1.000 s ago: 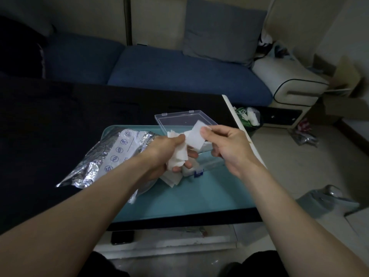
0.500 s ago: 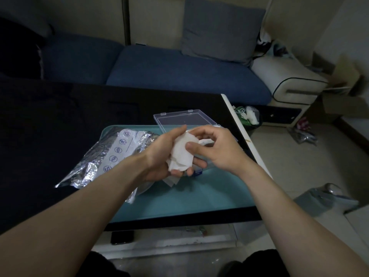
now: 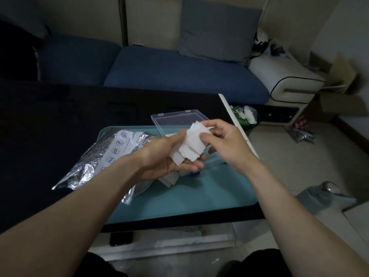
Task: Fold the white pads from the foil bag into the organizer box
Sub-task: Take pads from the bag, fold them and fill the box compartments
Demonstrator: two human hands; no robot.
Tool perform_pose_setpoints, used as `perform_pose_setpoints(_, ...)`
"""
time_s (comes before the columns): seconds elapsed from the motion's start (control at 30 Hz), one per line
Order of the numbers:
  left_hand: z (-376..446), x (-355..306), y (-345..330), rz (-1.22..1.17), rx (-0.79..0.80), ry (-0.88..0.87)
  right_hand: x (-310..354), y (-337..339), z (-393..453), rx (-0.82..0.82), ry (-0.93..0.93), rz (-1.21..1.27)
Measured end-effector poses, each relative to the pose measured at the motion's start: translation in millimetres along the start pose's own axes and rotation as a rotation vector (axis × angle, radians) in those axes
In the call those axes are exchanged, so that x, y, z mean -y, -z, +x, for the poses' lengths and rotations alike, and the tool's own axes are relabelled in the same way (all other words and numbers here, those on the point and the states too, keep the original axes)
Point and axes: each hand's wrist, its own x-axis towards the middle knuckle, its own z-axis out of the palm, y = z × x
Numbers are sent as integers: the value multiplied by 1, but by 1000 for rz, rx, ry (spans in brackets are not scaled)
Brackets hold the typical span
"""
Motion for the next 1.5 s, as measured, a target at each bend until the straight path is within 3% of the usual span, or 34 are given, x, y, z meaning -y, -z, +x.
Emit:
perform_pose_setpoints(0.23,-2,9,9,127,16,0,-3,0,0,12,-87,46)
perform_pose_setpoints(0.4,-5,7,11,150,-6,-28,-2,0,4,-187,-49,142)
perform_pose_setpoints(0.47,-5,7,11,172,-19,-35,0,2,4,-181,-65,198)
perform_pose_setpoints(0.53,-6,7,12,228,-63,-34,1,2,1,-122,-57,227)
perform_pose_setpoints(0.67,-2,8,14,339,-219,-47,5,5,2,-183,-26,392)
perform_pose_setpoints(0.77,2,10,12,322,-315,-75,6,6,1,-130,-40,416)
perform_pose_setpoints(0.93,6,10,-1,301,-292,-118,-9,-11,-2,-66,65,-7)
perform_pose_setpoints(1.03,5,9,-6,281,-253,-145,-11,-9,1,-38,90,-133)
perform_pose_setpoints(1.17,1,5,-8,177,-201,-112,-14,-5,-3,60,-32,-16)
perform_pose_setpoints(1.4,3,3,-8,67,-286,-38,-4,5,-6,-15,-117,275)
perform_pose_setpoints(1.5,9,5,-7,-21,-283,-16,2,4,-10,95,-138,288)
